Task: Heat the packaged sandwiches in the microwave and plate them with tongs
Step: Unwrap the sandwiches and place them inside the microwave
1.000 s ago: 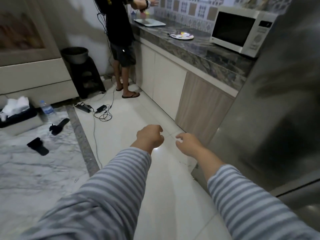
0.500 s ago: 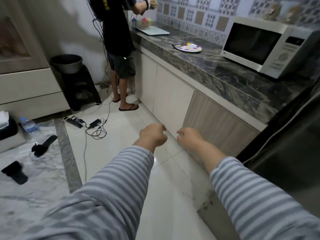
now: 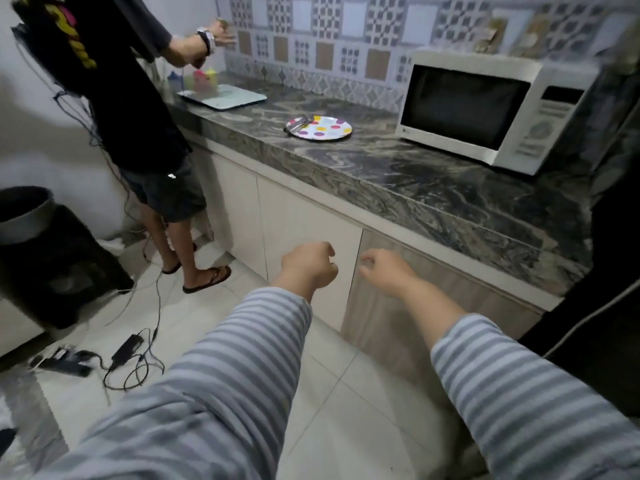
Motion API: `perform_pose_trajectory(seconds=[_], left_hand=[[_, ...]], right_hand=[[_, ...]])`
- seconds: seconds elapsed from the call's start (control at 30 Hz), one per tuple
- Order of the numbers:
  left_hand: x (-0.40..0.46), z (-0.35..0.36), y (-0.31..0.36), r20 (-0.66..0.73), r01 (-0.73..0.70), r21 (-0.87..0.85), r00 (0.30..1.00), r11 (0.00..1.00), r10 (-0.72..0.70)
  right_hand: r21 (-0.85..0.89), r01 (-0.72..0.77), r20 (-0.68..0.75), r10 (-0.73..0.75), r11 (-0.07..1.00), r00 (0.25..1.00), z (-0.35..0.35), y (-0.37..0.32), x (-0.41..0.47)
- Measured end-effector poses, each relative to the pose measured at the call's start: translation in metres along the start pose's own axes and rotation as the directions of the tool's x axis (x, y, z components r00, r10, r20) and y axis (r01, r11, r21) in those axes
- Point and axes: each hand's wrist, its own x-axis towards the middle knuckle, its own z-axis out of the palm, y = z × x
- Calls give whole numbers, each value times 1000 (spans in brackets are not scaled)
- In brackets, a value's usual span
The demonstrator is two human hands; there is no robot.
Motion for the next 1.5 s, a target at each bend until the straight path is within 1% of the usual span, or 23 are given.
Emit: perform_pose_trajectory(seconds=[0.17,0.33,0.43,0.6,0.73,0.93,1.13,1.27,1.33,1.4,1.47,1.5], left_hand=[[89,-29,30,32,-142,55,990,988,140],[163,-41,88,60,-301,62,953,952,298],[202,-45,127,68,-371,70,928,926,366],[261,-50,193,75,-453,55,891,890,448],[306,-55,244,11,-507,9,862,862,507],[369,-65,313,-21,-569,-72,822,819,569],[427,-69,383,-44,-679,-175,728,713,684],[449,-50,421,-71,-658,-398,717,640,693],[455,-34,435,-110,-639,-526,705,561,700],[458,-18,444,-174,-626,-632,688,456,704],[462,-4,450,-251,-631,-676,684,382,685],[465,3,451,-294,-647,-672,679,360,672]], right_hand=[[28,-111,-120,114,993,986,-44,-2,53],[38,-188,-232,192,981,954,-93,29,102],[7,-225,-292,217,974,932,-129,53,127],[3,-287,-340,271,958,901,-191,93,167],[-2,-326,-413,296,945,861,-236,122,194],[-3,-380,-472,333,925,816,-297,160,238],[-11,-416,-611,323,909,722,-362,192,281],[-85,-427,-668,267,900,694,-398,211,301],[-108,-445,-677,263,889,688,-409,221,310],[-147,-465,-682,251,873,687,-417,233,318],[-210,-477,-684,220,854,695,-422,244,323],[-246,-481,-689,198,842,698,-423,249,325]])
